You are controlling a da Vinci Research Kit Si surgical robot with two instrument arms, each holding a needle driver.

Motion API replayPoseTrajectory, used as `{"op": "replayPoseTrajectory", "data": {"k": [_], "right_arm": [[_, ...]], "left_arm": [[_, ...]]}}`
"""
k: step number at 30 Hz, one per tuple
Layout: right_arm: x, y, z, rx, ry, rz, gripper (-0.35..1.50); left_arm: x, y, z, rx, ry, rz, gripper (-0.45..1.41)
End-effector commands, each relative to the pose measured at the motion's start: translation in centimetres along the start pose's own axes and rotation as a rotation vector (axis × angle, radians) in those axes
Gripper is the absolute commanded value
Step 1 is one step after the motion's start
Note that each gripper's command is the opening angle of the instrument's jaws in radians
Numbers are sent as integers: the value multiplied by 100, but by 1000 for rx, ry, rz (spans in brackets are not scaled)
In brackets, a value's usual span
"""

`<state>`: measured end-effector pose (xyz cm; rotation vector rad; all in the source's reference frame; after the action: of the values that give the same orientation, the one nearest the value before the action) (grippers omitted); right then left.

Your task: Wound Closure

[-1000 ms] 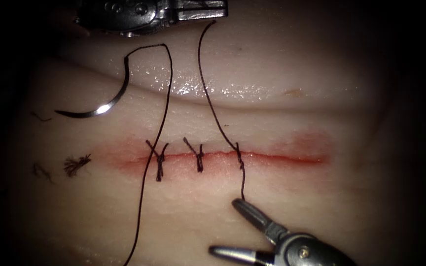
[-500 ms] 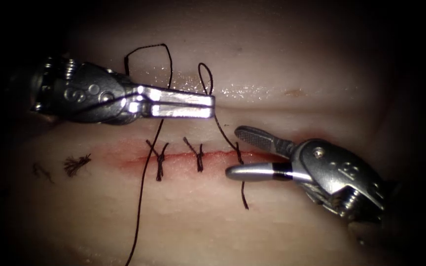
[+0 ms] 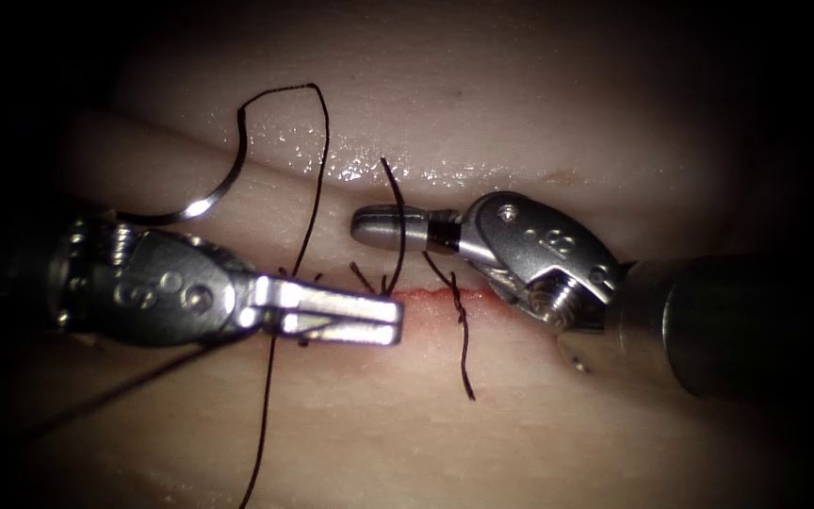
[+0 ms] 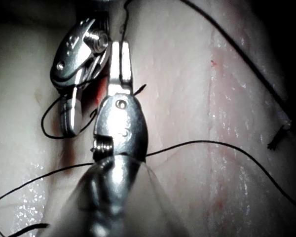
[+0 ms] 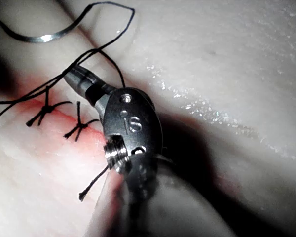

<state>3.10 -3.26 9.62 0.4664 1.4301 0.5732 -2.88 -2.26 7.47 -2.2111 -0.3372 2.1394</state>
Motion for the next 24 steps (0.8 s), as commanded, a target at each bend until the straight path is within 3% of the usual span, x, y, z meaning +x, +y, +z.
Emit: {"op": "replayPoseTrajectory", "data": {"k": [1,9,16,24], "right_arm": [[-4,2,19,3,6,0,-35],[-2,9,36,55,123,83,-35],[11,13,27,130,264,166,-35],[25,4,7,227,300,190,-35]], "left_arm": [[-7,3,6,-2,1,3,-45],[-15,7,6,-7,8,-28,-45],[-44,1,-1,63,-33,-97,-45],[-83,-15,-18,135,-96,-144,-45]]}}
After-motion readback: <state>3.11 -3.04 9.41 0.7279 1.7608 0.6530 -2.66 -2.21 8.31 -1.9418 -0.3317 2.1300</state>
